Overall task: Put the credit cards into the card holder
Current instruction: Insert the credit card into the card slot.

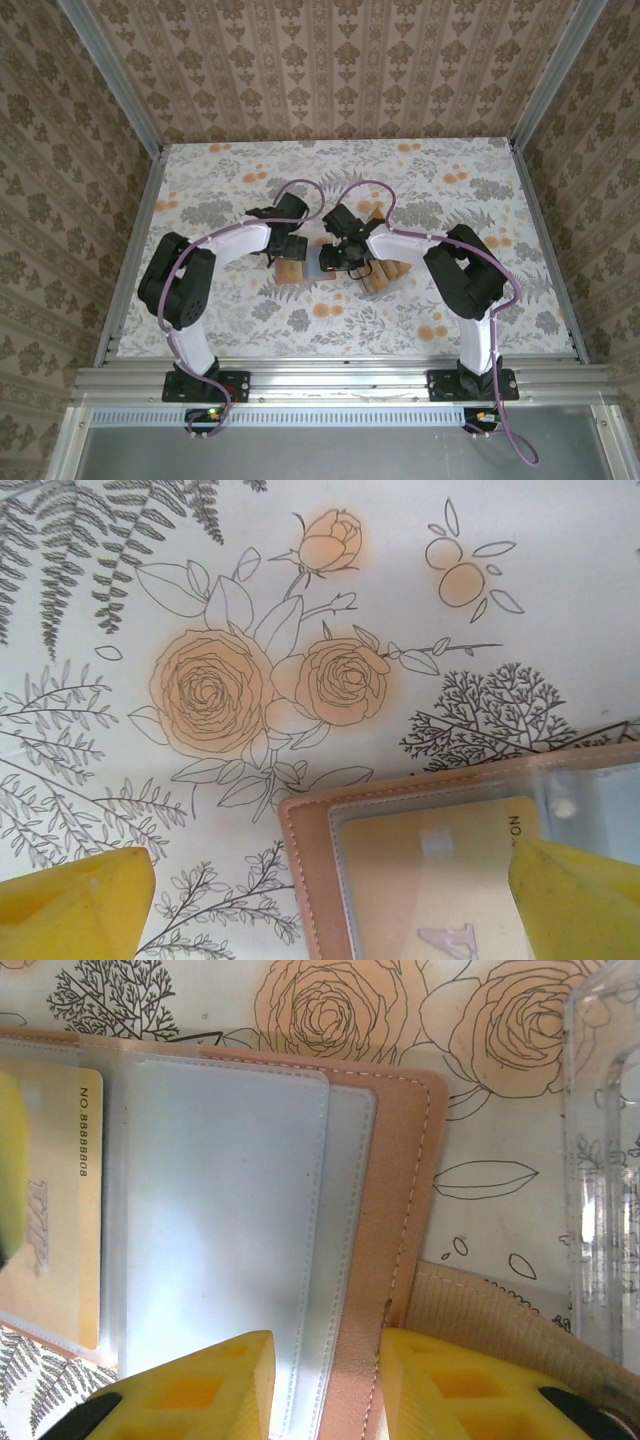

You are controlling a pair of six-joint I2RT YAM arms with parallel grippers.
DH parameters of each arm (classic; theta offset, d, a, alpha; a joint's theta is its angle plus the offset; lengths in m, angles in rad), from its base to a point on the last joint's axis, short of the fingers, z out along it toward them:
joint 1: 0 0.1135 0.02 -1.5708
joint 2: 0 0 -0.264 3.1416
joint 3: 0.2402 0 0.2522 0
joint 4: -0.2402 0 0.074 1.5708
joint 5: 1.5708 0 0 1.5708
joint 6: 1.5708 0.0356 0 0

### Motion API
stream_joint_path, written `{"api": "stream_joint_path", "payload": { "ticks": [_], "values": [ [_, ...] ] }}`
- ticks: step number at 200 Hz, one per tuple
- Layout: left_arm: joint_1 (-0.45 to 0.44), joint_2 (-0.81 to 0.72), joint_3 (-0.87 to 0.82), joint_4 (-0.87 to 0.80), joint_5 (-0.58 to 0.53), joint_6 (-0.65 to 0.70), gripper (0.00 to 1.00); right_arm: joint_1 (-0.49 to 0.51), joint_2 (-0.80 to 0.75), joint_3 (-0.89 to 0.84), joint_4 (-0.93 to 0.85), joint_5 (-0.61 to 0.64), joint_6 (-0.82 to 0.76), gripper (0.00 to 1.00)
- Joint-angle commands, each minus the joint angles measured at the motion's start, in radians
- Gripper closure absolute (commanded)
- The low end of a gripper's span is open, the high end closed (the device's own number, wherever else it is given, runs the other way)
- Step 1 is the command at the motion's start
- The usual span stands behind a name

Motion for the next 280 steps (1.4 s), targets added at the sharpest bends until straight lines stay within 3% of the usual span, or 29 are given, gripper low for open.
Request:
{"api": "stream_joint_path", "payload": {
  "ticks": [1,58,143,280],
  "values": [
    [0.036,-0.074,-0.037,-0.019,0.032,0.006,0.07,-0.002,-0.025,0.042,-0.066,-0.006,-0.007,0.66],
    [0.136,-0.23,-0.164,0.006,0.159,-0.008,0.06,-0.003,-0.098,0.085,-0.119,-0.009,-0.022,0.63],
    [0.222,-0.387,-0.342,0.063,0.249,-0.038,0.03,-0.002,0.041,0.194,-0.143,-0.043,0.001,0.62],
    [0.216,-0.4,-0.387,0.121,0.284,-0.044,0.0,0.011,0.129,0.204,-0.112,-0.064,0.024,0.63]
  ]
}}
